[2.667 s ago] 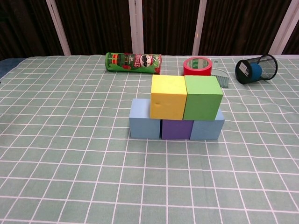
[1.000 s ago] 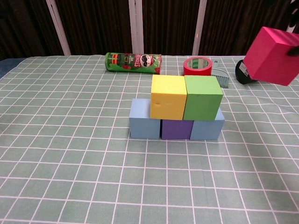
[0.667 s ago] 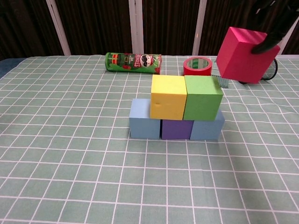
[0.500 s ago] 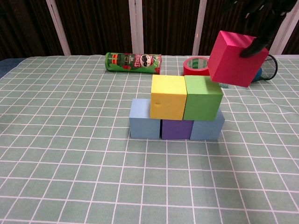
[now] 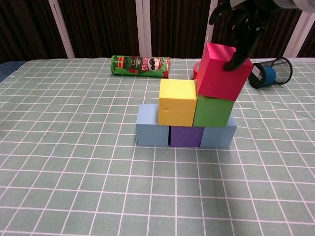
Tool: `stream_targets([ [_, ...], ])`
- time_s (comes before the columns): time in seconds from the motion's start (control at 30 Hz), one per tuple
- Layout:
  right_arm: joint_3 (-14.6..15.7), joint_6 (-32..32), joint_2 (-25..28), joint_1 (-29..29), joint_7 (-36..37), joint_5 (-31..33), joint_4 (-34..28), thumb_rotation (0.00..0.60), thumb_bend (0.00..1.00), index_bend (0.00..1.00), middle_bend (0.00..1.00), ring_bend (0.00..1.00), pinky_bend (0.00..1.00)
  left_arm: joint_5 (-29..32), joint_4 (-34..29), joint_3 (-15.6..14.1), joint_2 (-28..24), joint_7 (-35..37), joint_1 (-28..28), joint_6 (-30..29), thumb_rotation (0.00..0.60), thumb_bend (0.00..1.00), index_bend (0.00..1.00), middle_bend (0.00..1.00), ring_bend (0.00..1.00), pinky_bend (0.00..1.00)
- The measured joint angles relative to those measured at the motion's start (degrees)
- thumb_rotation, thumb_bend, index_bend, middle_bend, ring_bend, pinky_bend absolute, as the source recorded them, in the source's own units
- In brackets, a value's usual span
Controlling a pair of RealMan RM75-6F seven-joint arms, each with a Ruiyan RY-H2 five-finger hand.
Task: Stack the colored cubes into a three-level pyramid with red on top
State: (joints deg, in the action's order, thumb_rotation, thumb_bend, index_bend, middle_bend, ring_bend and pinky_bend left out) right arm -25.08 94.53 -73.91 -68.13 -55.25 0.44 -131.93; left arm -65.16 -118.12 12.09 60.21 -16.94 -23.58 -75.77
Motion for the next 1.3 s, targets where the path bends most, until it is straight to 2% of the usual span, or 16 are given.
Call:
stream_targets([
  [0.23, -2.6, 2.2, -3.2, -2.1, -0.2, 2.0, 1.9, 0.600, 0.27, 0.00, 0.42, 0.24, 0.00, 0.0, 0.1, 0.1, -0.2, 0.7, 0.0, 0.1, 0.600, 0.12, 0.00, 0.02, 0.00, 0.00],
  [0.43, -3.1, 0.5, -3.5, -2.2, 0.0, 1.3, 2.3, 0.600, 0.27, 0.00, 0.42, 0.24, 0.00, 0.2, 0.3, 0.3, -0.4, 1.2, 0.0, 0.1, 0.600, 0.12, 0.00, 0.02, 0.00, 0.00],
  [0.83, -0.3, -2.0, -2.8, -1.5, -0.9, -3.8, 4.2, 0.600, 0.27, 0.00, 0.42, 0.24, 0.00, 0.3, 0.6, 0.1, -0.2, 1.1, -0.1, 0.2, 0.600, 0.12, 0.00, 0.02, 0.00, 0.00],
  [1.3, -0.4, -2.3, -3.1, -1.2, -1.1, -3.7, 3.5, 0.600, 0.27, 0.00, 0.42, 0.24, 0.00, 0.5, 0.6, 0.2, 0.0, 1.2, -0.1, 0.0, 0.600, 0.12, 0.00, 0.02, 0.00, 0.00],
])
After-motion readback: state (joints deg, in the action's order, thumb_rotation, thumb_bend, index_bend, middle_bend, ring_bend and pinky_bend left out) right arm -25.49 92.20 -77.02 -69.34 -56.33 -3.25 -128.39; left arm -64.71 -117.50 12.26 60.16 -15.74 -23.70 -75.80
